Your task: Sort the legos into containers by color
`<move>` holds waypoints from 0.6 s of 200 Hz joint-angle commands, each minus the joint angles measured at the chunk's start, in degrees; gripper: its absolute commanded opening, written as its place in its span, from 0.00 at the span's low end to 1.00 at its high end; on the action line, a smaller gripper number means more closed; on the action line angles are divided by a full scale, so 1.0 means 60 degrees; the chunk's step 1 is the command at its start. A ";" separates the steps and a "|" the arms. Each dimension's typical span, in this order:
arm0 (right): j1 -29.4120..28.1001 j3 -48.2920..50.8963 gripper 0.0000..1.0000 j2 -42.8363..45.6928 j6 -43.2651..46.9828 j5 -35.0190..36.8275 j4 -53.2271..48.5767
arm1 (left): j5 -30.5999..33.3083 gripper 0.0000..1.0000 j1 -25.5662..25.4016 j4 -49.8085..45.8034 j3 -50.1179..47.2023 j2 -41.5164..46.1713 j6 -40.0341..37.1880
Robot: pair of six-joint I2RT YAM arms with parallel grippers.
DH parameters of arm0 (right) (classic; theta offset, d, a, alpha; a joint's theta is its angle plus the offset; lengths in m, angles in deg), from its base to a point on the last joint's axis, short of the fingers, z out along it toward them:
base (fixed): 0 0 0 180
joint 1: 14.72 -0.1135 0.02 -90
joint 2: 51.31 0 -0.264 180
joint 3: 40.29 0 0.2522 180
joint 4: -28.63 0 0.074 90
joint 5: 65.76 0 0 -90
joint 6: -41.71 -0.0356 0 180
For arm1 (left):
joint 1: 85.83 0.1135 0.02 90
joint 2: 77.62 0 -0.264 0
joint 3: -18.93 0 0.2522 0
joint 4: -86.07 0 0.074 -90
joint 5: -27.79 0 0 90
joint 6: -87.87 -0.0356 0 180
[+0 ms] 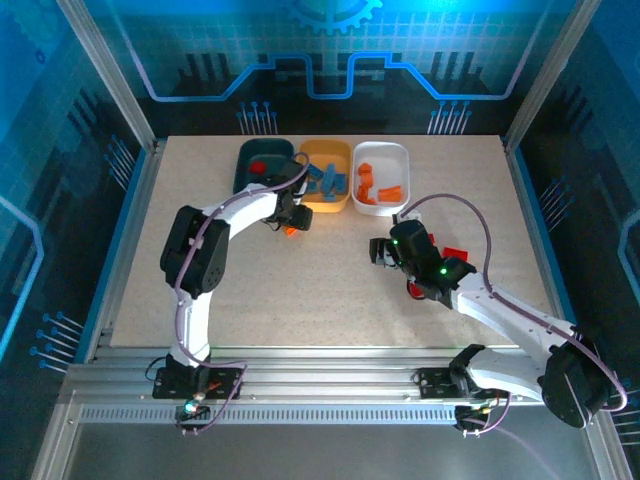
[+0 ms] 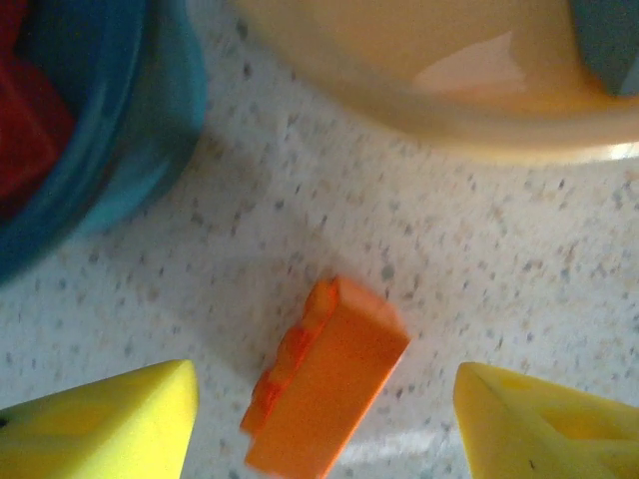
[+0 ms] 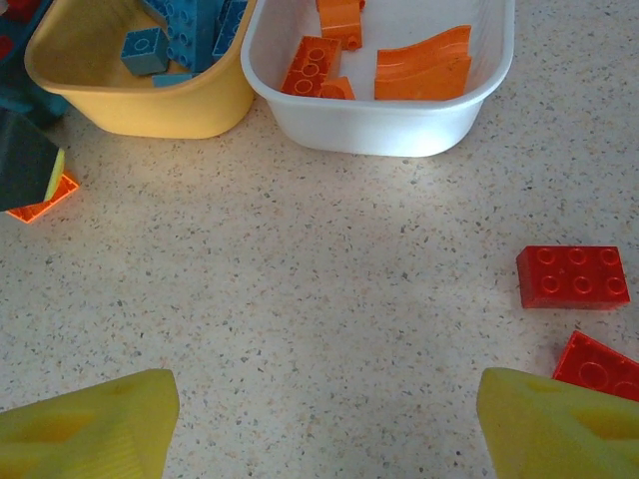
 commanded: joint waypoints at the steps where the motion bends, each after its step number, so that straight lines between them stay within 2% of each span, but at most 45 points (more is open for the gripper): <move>1: 0.0111 0.0087 0.80 0.0216 -0.0018 0.0192 0.0108 | -0.0108 0.65 -0.0011 -0.0229 0.0220 -0.0461 -0.0271; 25: 0.0110 0.0119 0.80 0.0276 -0.0018 0.0230 0.0107 | -0.0131 0.61 -0.0014 0.0008 -0.0216 -0.0370 -0.0208; 49: 0.0110 0.0121 0.80 0.0270 -0.0036 0.0193 0.0121 | -0.0161 0.40 -0.0062 0.0118 -0.0412 -0.0242 -0.0057; 73: 0.0110 0.0134 0.80 0.0267 -0.0037 0.0269 0.0107 | 0.0025 0.27 -0.0480 0.0134 -0.0595 0.0232 0.0009; 96: 0.0116 0.0159 0.80 0.0283 -0.0075 0.0343 0.0120 | 0.0320 0.25 -0.1177 -0.0096 -0.0319 0.0748 0.0097; 120: 0.0124 0.0200 0.80 0.0344 -0.0277 0.0692 0.0017 | -0.0085 0.21 -0.1575 -0.0392 0.0523 0.0973 0.0618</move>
